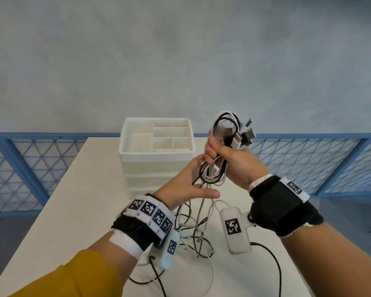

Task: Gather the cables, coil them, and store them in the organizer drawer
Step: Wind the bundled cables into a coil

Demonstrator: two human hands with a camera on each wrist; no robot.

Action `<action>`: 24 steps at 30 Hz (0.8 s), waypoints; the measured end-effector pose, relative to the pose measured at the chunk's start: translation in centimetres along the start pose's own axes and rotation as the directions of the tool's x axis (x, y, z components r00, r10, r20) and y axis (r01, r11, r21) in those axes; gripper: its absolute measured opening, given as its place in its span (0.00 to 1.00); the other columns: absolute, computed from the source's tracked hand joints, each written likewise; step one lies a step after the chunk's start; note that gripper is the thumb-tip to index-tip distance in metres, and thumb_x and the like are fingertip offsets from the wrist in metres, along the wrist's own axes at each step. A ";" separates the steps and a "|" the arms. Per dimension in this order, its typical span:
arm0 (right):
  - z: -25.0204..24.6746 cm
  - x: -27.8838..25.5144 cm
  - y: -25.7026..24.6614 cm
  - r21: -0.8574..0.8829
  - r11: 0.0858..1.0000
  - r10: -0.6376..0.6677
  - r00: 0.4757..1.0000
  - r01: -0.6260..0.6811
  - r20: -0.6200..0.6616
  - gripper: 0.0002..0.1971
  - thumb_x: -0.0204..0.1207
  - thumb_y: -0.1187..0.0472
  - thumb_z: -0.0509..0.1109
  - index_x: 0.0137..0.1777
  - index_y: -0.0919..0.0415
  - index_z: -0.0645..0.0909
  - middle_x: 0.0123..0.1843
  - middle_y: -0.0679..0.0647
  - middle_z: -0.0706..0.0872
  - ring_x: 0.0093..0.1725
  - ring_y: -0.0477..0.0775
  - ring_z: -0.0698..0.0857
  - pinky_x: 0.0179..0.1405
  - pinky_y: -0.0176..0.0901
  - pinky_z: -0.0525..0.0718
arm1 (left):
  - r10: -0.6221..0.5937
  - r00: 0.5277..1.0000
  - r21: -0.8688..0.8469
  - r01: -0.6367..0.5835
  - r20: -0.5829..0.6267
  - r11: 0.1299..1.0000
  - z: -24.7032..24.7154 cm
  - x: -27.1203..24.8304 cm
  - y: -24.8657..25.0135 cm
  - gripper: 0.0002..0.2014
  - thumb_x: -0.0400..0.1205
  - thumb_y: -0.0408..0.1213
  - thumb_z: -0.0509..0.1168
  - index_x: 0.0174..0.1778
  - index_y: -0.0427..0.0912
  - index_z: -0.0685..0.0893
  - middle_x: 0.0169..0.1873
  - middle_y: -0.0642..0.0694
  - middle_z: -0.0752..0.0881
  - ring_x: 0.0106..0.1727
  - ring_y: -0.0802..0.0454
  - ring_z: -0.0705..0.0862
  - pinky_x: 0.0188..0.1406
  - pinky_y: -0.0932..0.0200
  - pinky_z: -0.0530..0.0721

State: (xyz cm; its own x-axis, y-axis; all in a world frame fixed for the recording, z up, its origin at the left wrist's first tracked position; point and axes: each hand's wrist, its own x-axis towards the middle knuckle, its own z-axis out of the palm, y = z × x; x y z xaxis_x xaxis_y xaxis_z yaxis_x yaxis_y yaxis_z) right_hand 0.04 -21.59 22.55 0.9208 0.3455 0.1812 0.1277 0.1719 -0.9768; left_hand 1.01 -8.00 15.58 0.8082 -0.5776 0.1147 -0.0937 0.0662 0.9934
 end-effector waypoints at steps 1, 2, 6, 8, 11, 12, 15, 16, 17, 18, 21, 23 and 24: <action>0.0 0.0 -0.2 0.008 1.000 -0.020 1.000 0.020 0.002 0.15 0.82 0.63 0.56 0.32 0.60 0.70 0.27 0.52 0.70 0.28 0.47 0.74 0.45 0.40 0.85 | -0.008 1.000 0.017 0.008 0.007 1.000 0.5 0.0 -0.3 0.23 0.70 0.25 0.73 0.57 0.46 0.75 0.44 0.47 0.85 0.47 0.58 0.85 0.52 0.66 0.82; -0.1 0.1 -0.5 0.017 0.999 -0.042 0.999 0.042 0.002 0.15 0.82 0.63 0.56 0.32 0.60 0.71 0.26 0.50 0.71 0.27 0.47 0.74 0.49 0.42 0.86 | -0.014 1.000 0.065 0.015 -0.018 0.998 0.9 0.0 -0.6 0.15 0.73 0.26 0.70 0.51 0.46 0.77 0.34 0.49 0.85 0.35 0.60 0.84 0.42 0.70 0.81; -2.1 0.1 -2.1 0.157 0.979 -0.114 0.989 0.128 -0.096 0.13 0.81 0.62 0.55 0.33 0.56 0.70 0.22 0.43 0.70 0.21 0.42 0.69 0.35 0.36 0.83 | -0.011 0.972 0.302 0.084 -0.234 0.950 -1.0 -0.4 -3.6 0.09 0.78 0.35 0.66 0.33 0.52 0.79 0.23 0.55 0.75 0.24 0.63 0.72 0.30 0.66 0.73; -3.5 -0.1 -2.7 0.203 0.968 -0.115 0.977 0.150 -0.178 0.15 0.82 0.60 0.54 0.33 0.56 0.69 0.21 0.42 0.68 0.19 0.41 0.66 0.28 0.34 0.78 | 0.026 0.957 0.403 0.097 -0.289 0.910 -2.9 -0.8 -4.9 0.09 0.79 0.37 0.65 0.33 0.50 0.77 0.23 0.55 0.73 0.22 0.65 0.71 0.28 0.68 0.71; -3.8 -0.6 -2.6 0.168 0.967 -0.147 0.958 0.191 -0.247 0.15 0.81 0.58 0.58 0.31 0.56 0.66 0.19 0.42 0.64 0.18 0.41 0.62 0.22 0.34 0.72 | 0.120 0.937 0.582 0.101 -0.328 0.807 -5.4 -1.3 -6.4 0.05 0.79 0.35 0.64 0.39 0.48 0.78 0.26 0.49 0.78 0.29 0.59 0.78 0.30 0.71 0.72; -3.6 -0.6 -2.6 0.152 0.966 -0.166 0.950 0.210 -0.263 0.16 0.80 0.58 0.59 0.30 0.55 0.66 0.19 0.42 0.63 0.18 0.41 0.61 0.21 0.34 0.71 | 0.134 0.924 0.635 0.136 -0.358 0.761 -6.1 -1.5 -7.0 0.03 0.77 0.33 0.66 0.42 0.46 0.80 0.31 0.45 0.82 0.35 0.52 0.81 0.37 0.67 0.75; -3.3 -0.8 -3.1 0.100 0.963 -0.210 0.932 0.249 -0.295 0.17 0.77 0.61 0.65 0.27 0.53 0.67 0.18 0.41 0.63 0.17 0.42 0.61 0.19 0.35 0.69 | 0.079 0.881 0.752 0.348 -0.466 0.559 -7.8 -2.3 -8.0 0.15 0.73 0.35 0.70 0.55 0.40 0.80 0.51 0.39 0.83 0.57 0.40 0.81 0.57 0.51 0.74; -3.2 -0.9 -3.2 0.081 0.966 -0.214 0.933 0.247 -0.291 0.16 0.75 0.62 0.66 0.27 0.54 0.68 0.17 0.41 0.63 0.17 0.42 0.61 0.19 0.35 0.68 | 0.009 0.879 0.777 0.417 -0.477 0.472 -8.0 -2.7 -8.0 0.23 0.71 0.39 0.72 0.61 0.41 0.76 0.56 0.41 0.80 0.62 0.40 0.78 0.61 0.49 0.72; -3.1 -0.8 -3.3 0.063 0.968 -0.215 0.935 0.242 -0.282 0.16 0.73 0.63 0.67 0.27 0.54 0.68 0.17 0.41 0.63 0.17 0.43 0.61 0.19 0.36 0.68 | -0.108 0.882 0.799 0.463 -0.459 0.383 -8.1 -2.9 -7.7 0.34 0.67 0.45 0.75 0.68 0.42 0.71 0.63 0.42 0.76 0.68 0.41 0.73 0.65 0.47 0.70; -2.8 -0.7 -3.2 0.047 0.971 -0.215 0.939 0.235 -0.268 0.16 0.73 0.64 0.68 0.26 0.54 0.69 0.17 0.41 0.63 0.16 0.43 0.61 0.19 0.36 0.67 | -0.251 0.880 0.820 0.469 -0.404 0.328 -8.2 -3.0 -7.1 0.48 0.63 0.51 0.77 0.75 0.43 0.61 0.70 0.41 0.69 0.73 0.41 0.68 0.71 0.46 0.68; -1.6 -0.1 -2.7 0.008 0.978 -0.203 0.954 0.209 -0.221 0.17 0.72 0.65 0.68 0.24 0.54 0.68 0.16 0.41 0.63 0.16 0.43 0.61 0.19 0.36 0.66 | -0.420 0.900 0.724 0.364 -0.113 0.586 -6.5 -2.5 -2.8 0.63 0.60 0.54 0.78 0.80 0.50 0.39 0.82 0.48 0.48 0.82 0.50 0.49 0.81 0.51 0.54; -0.7 0.4 -2.1 -0.010 0.984 -0.178 0.965 0.179 -0.193 0.18 0.71 0.64 0.69 0.23 0.53 0.68 0.16 0.41 0.63 0.16 0.44 0.61 0.19 0.37 0.66 | -0.241 0.970 0.585 0.189 0.012 0.789 -4.0 -1.2 -0.5 0.54 0.64 0.49 0.77 0.80 0.53 0.48 0.80 0.55 0.56 0.79 0.61 0.55 0.78 0.60 0.56; -0.2 0.7 -1.8 -0.016 0.986 -0.167 0.969 0.167 -0.184 0.18 0.71 0.63 0.69 0.23 0.53 0.69 0.16 0.41 0.63 0.17 0.44 0.61 0.20 0.37 0.66 | -0.189 0.981 0.511 0.137 0.052 0.849 -2.7 -0.7 0.2 0.46 0.67 0.46 0.76 0.78 0.51 0.58 0.77 0.55 0.66 0.75 0.65 0.63 0.75 0.63 0.61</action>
State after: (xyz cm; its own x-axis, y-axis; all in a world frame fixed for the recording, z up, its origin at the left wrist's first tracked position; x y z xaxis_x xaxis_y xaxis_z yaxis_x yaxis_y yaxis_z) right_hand 0.51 -21.87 24.40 0.9385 0.1359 0.3174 0.2854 0.2122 -0.9346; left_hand 2.02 -5.40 15.68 0.7801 -0.6210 -0.0757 -0.2657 -0.4385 0.8586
